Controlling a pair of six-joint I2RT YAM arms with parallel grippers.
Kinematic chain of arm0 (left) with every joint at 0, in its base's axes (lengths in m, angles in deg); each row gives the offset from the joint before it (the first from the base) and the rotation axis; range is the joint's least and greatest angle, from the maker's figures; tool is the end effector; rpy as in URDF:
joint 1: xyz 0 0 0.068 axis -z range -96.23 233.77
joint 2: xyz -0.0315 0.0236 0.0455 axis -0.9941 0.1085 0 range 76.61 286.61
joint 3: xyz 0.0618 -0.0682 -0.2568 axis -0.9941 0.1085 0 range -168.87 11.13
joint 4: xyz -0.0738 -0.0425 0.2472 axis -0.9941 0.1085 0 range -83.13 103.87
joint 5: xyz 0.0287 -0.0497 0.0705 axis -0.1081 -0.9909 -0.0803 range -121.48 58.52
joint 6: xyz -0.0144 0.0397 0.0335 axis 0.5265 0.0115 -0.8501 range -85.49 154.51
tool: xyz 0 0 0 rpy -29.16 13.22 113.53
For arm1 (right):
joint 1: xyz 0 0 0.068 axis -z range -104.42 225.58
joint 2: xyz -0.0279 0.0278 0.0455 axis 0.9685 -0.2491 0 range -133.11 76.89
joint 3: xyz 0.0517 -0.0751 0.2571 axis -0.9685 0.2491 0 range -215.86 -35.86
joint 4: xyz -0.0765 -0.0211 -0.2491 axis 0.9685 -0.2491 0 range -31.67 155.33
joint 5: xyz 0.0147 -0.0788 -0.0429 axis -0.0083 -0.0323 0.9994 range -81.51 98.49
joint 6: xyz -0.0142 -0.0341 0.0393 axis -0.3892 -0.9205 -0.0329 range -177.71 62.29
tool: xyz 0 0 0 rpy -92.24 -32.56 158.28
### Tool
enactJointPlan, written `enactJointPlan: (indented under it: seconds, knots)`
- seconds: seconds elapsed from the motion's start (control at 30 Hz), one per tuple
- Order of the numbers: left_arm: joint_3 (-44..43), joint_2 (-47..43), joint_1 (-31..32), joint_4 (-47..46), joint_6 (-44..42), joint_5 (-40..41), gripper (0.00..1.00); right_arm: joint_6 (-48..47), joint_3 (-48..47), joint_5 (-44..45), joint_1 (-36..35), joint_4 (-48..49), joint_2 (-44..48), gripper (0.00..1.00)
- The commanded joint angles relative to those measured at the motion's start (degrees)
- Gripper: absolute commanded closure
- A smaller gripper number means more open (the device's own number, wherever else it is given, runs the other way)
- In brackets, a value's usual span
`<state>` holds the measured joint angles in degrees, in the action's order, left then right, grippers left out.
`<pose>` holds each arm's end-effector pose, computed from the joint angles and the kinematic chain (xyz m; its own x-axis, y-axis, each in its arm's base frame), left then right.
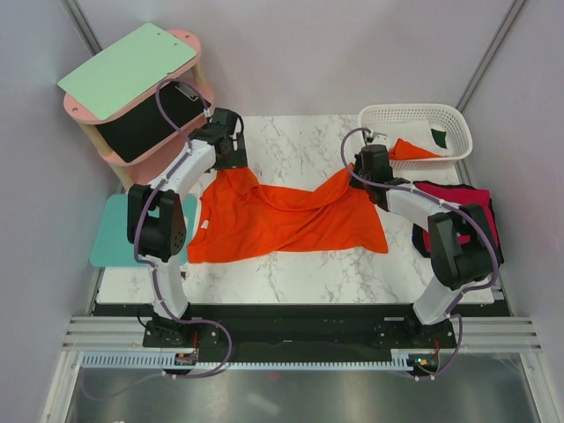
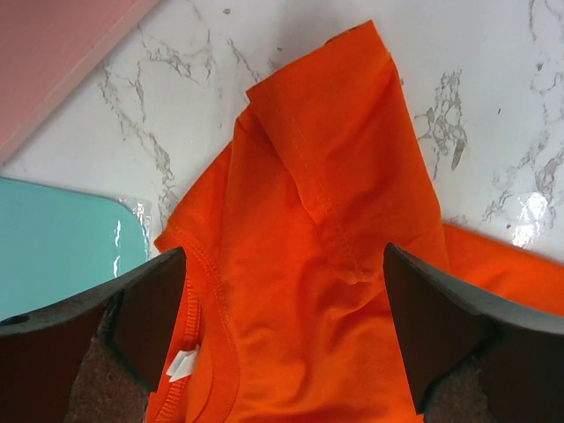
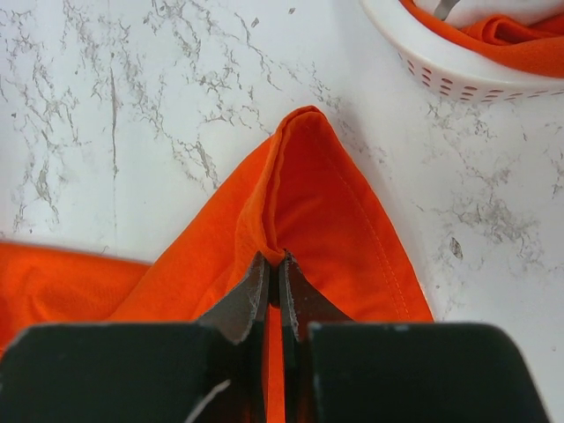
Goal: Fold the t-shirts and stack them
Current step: Flatten out the tshirt
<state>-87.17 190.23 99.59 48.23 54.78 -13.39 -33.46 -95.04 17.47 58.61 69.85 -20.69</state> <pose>0.4236 -0.1086 0.2584 -0.7872 -0.1193 -0.6051 -0.1893 0.9805 0.0530 0.3600 0.1041 0.2090 -0.5539 0.2551 -0.7926 0.0691 0.9627 0.2615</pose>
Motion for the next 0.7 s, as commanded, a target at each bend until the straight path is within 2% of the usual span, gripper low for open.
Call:
enactJointPlan:
  seconds: [0.0,0.33,0.67]
  knots:
    - [2.24,-3.07,-0.26,-7.26,-1.90,-0.24,0.02,0.71,-1.38,-0.27,0.18,3.31,-0.94,0.98]
    - [-4.61,8.88,-3.42,-9.90,-2.43,-5.78,0.08,0.97,-1.12,-1.94,0.18,3.57,-2.70,0.97]
    - [-11.02,14.34,-4.56,-9.90,-1.82,-7.45,0.11,1.24,-0.59,-3.08,0.18,3.92,-3.67,0.96]
